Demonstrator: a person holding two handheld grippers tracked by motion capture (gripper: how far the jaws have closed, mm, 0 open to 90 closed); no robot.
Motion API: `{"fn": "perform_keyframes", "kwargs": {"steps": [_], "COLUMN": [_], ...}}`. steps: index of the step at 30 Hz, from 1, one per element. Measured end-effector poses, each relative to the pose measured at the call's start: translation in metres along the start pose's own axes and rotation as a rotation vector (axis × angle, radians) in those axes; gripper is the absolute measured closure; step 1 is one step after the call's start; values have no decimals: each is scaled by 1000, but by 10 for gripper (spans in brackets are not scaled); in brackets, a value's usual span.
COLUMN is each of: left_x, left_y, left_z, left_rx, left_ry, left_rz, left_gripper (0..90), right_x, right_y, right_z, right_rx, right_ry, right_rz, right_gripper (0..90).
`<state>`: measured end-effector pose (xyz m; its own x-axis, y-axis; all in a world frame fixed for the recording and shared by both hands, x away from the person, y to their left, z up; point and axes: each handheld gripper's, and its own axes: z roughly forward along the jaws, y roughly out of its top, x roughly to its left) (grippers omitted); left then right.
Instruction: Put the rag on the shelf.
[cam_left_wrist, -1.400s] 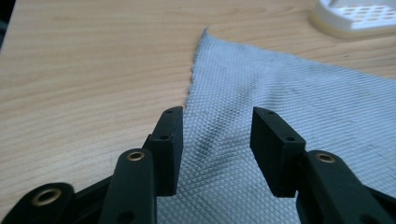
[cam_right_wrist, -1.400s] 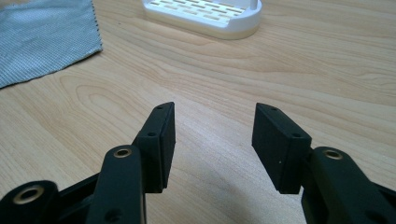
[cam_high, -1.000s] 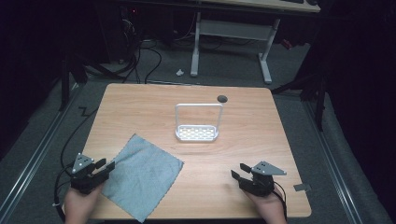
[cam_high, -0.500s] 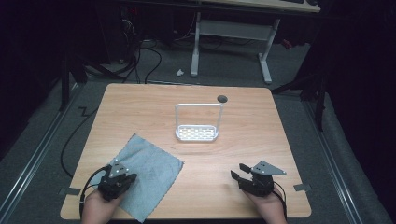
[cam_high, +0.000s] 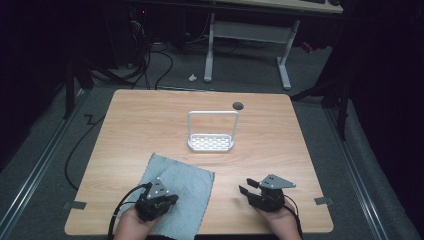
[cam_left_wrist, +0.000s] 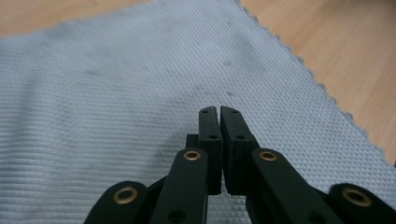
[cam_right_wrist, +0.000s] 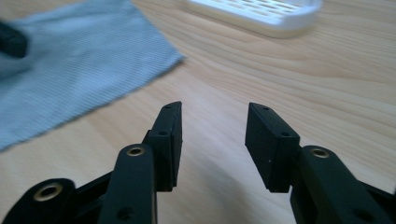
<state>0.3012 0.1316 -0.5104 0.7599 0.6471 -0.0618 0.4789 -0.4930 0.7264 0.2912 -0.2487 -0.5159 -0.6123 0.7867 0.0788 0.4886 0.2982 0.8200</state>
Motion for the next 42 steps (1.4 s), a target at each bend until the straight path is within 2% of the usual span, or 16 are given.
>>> {"fn": "perform_keyframes", "kwargs": {"steps": [3,4,5,6,8,10,12,14,21,27,28,30,33,35,38,42], "left_x": [27,27,37,52,61,64,62,60,36,-6,-6,-21,-28,-28,-18,-13], "left_y": [-14,-14,-20,-31,-38,-40,-40,-39,-30,-11,-11,-4,-4,-5,-5,-3], "left_z": [-14,-14,-18,-24,-29,-31,-31,-30,-17,7,7,13,14,14,15,17], "left_rx": [33,33,42,65,62,64,65,72,61,70,70,81,65,51,10,-3], "left_ry": [123,123,124,138,138,133,134,124,-5,-96,-96,-125,-123,-114,-66,-29], "left_rz": [-26,-26,-61,-109,-142,-157,-149,-133,-101,14,14,72,108,104,39,21], "left_gripper": [882,891,891,898,899,899,899,899,899,898,898,898,898,897,850,850], "right_x": [25,25,36,58,77,91,104,109,88,51,51,36,26,24,22,20], "right_y": [9,9,15,25,32,34,30,27,21,12,12,6,1,0,-4,1], "right_z": [12,12,17,30,46,63,73,75,60,41,41,31,23,21,17,12], "right_rx": [2,2,14,41,92,131,178,182,193,194,194,187,183,177,148,106], "right_ry": [72,72,83,110,141,166,153,142,113,49,49,23,-2,-6,-10,-30], "right_rz": [-28,-28,-57,-115,-145,-157,-217,-241,-235,-180,-180,-161,-158,-157,-133,-118], "right_gripper": [672,672,729,831,900,900,900,900,900,900,900,900,900,900,888,900]}}
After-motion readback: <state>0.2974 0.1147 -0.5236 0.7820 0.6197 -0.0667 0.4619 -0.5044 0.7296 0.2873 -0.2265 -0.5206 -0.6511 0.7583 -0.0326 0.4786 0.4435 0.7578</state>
